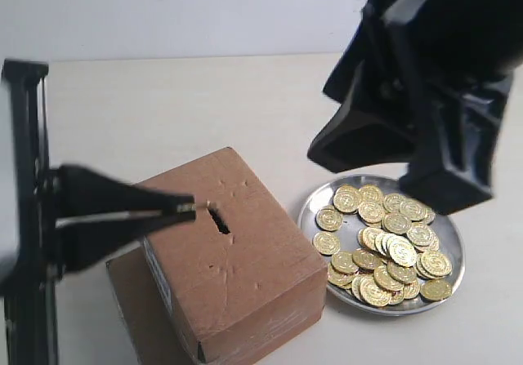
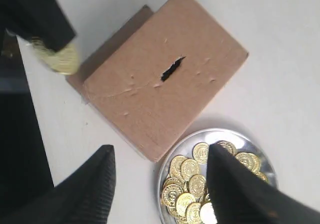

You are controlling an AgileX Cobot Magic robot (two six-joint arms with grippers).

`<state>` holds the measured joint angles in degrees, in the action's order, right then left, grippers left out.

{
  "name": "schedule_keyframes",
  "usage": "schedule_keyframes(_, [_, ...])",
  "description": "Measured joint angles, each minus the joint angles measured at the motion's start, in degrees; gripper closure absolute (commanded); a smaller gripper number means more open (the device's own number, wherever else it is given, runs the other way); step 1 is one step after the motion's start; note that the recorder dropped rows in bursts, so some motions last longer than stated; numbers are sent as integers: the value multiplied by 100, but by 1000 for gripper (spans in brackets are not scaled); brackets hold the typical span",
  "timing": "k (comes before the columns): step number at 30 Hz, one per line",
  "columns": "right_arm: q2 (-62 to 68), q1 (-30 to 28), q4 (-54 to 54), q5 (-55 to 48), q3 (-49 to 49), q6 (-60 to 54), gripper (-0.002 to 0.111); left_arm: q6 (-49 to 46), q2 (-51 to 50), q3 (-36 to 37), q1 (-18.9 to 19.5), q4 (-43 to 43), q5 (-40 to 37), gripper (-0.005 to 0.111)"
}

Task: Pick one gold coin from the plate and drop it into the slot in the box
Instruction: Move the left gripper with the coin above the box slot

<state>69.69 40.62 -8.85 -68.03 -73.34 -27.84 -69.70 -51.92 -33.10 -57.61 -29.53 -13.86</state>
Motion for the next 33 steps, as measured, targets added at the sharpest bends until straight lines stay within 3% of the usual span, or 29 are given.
schedule_keyframes(4, [-563,0,0,-20,0,180,55,628,-695,-1049,392,1222,-1300,107])
schedule_keyframes(8, [-938,0,-22,-163,0,210,55,-1078,-1086,-1365,392,2235,-1788,107])
schedule_keyframes(13, [-1288,0,-22,-166,289,220,55,-2933,-1664,-1410,392,2795,-1949,107])
schedule_keyframes(19, [-1521,0,-9,-209,917,220,55,-3760,-2574,-1562,392,3825,-2040,107])
schedule_keyframes(26, [-1772,0,88,-121,1318,220,55,-3815,-3266,-2324,392,4035,-2140,107])
schedule_keyframes(33, [-2152,0,88,-26,1323,220,55,-3824,-3843,-2671,392,3585,-2454,107])
